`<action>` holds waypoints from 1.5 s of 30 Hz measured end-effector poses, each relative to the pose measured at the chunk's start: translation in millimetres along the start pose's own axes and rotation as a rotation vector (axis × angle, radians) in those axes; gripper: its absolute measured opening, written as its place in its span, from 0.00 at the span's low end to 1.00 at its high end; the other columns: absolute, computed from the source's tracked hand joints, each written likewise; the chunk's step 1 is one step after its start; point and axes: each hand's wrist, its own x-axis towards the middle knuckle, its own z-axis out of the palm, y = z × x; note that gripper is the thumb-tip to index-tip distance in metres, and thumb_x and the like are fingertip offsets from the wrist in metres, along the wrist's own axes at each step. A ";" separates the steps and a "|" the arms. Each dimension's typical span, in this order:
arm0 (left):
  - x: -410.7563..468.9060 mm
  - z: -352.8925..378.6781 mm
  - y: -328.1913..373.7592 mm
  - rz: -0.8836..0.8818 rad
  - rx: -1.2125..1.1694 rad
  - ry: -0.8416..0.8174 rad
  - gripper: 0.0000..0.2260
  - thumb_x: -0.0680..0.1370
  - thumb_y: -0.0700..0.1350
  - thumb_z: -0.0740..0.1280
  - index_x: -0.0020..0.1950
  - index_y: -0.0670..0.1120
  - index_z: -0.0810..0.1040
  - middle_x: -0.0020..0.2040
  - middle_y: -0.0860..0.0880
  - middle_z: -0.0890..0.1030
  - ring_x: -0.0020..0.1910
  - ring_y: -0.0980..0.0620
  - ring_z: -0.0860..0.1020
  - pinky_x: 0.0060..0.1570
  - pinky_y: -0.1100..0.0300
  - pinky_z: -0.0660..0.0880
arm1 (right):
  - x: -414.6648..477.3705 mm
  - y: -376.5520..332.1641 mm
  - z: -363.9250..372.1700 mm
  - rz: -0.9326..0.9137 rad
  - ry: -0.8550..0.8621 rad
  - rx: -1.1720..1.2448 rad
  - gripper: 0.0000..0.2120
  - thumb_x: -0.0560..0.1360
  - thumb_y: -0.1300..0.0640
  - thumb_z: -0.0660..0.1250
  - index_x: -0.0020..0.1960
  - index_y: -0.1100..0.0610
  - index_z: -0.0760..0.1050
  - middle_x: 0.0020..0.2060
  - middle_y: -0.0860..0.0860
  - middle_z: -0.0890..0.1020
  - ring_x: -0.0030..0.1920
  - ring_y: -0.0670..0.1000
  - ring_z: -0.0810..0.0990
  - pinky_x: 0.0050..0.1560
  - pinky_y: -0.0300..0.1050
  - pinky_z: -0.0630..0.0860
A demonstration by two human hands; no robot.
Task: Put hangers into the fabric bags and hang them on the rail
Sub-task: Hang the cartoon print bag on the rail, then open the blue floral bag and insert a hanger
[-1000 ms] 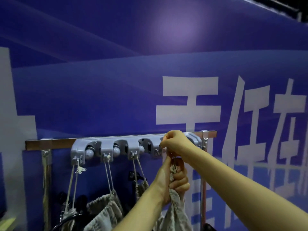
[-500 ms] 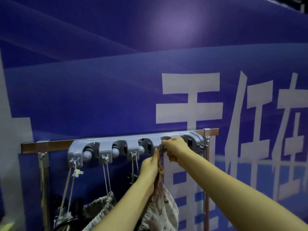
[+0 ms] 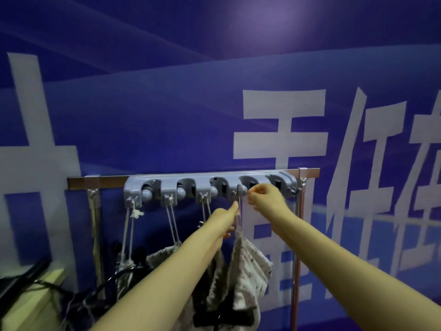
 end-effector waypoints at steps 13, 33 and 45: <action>-186.9 -175.1 -0.6 -0.014 0.070 0.243 0.12 0.78 0.42 0.61 0.35 0.45 0.75 0.28 0.49 0.78 0.30 0.53 0.75 0.30 0.65 0.71 | -131.9 -104.5 164.1 -0.249 -0.435 0.209 0.08 0.75 0.67 0.60 0.40 0.59 0.74 0.29 0.53 0.74 0.28 0.47 0.72 0.31 0.39 0.70; -415.7 -432.5 -138.3 -0.285 -0.070 1.034 0.13 0.80 0.41 0.58 0.36 0.44 0.72 0.33 0.47 0.75 0.18 0.58 0.72 0.20 0.70 0.67 | -336.8 -115.0 407.5 -0.246 -0.923 -0.123 0.16 0.76 0.52 0.67 0.60 0.57 0.74 0.56 0.54 0.79 0.56 0.54 0.77 0.58 0.50 0.76; -397.5 -483.6 -188.2 -0.209 0.744 1.458 0.13 0.74 0.50 0.69 0.54 0.44 0.75 0.60 0.42 0.70 0.62 0.42 0.67 0.59 0.52 0.66 | -352.8 -127.4 485.1 -0.454 -0.727 -0.347 0.15 0.76 0.49 0.66 0.60 0.53 0.76 0.57 0.54 0.79 0.56 0.56 0.78 0.56 0.50 0.74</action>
